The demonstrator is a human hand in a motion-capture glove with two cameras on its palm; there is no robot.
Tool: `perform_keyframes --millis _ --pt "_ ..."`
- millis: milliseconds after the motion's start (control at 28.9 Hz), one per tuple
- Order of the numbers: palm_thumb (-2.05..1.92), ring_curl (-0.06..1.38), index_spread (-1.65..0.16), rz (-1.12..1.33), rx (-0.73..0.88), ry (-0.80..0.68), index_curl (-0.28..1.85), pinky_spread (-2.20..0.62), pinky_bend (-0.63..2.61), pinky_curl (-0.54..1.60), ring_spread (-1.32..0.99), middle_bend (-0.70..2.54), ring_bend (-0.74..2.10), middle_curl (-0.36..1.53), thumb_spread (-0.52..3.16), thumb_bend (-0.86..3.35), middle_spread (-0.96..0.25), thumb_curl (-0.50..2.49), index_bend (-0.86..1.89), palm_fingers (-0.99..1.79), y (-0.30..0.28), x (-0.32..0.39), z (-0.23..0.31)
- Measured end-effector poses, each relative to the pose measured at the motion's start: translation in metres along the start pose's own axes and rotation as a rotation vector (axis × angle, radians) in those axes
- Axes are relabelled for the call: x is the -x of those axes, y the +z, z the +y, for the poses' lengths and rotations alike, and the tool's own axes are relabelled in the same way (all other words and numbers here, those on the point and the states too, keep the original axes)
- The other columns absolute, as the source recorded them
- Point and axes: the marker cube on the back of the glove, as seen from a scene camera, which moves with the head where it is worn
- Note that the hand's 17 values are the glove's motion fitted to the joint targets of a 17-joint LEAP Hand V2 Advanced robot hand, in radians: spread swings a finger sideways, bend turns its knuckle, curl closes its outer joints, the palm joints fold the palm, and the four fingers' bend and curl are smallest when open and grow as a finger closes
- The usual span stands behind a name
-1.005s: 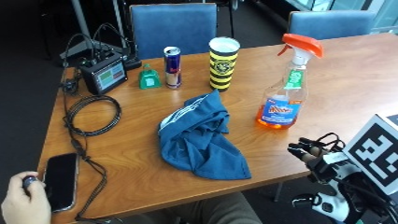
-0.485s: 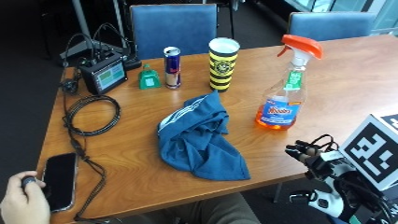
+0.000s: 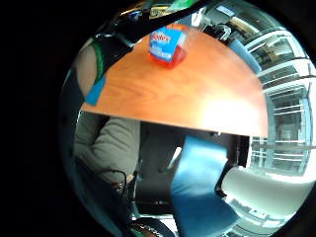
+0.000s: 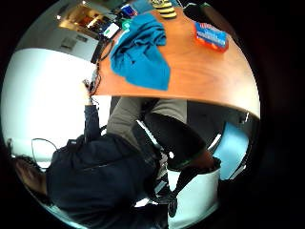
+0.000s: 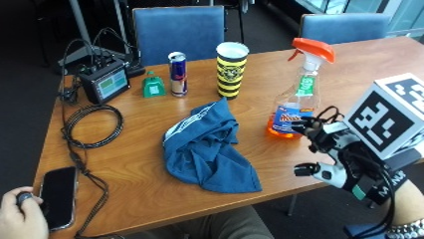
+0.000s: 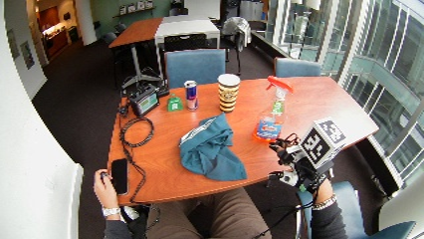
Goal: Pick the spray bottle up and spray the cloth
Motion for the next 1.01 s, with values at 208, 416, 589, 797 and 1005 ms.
perform_keyframes --millis 208,416,589,797,1005 --pt "0.41 0.25 -0.40 0.047 -0.163 -0.014 0.26 0.22 0.32 0.27 -0.07 0.19 0.35 0.26 1.05 0.00 -0.07 0.22 0.16 0.56 -0.049 -0.005 -0.053" --pt "0.52 0.26 -0.40 0.040 -0.353 0.114 0.28 0.21 0.27 0.28 -0.09 0.21 0.34 0.29 1.09 0.03 -0.09 0.25 0.17 0.61 -0.077 -0.034 -0.101" --pt "0.74 0.28 -0.36 -0.045 -0.440 0.252 0.29 0.20 0.16 0.26 -0.10 0.30 0.36 0.33 1.10 0.13 -0.13 0.33 0.18 0.72 -0.069 -0.058 -0.127" --pt "0.82 0.32 -0.34 -0.443 -0.557 0.366 0.29 0.16 0.15 0.24 -0.16 0.35 0.49 0.37 1.02 0.11 -0.20 0.37 0.13 0.94 -0.031 -0.061 -0.142" --pt "0.89 0.36 -0.33 -0.894 -0.568 0.387 0.32 0.09 0.16 0.25 -0.21 0.40 0.51 0.40 0.90 0.08 -0.24 0.41 0.15 1.07 0.016 -0.030 -0.170"
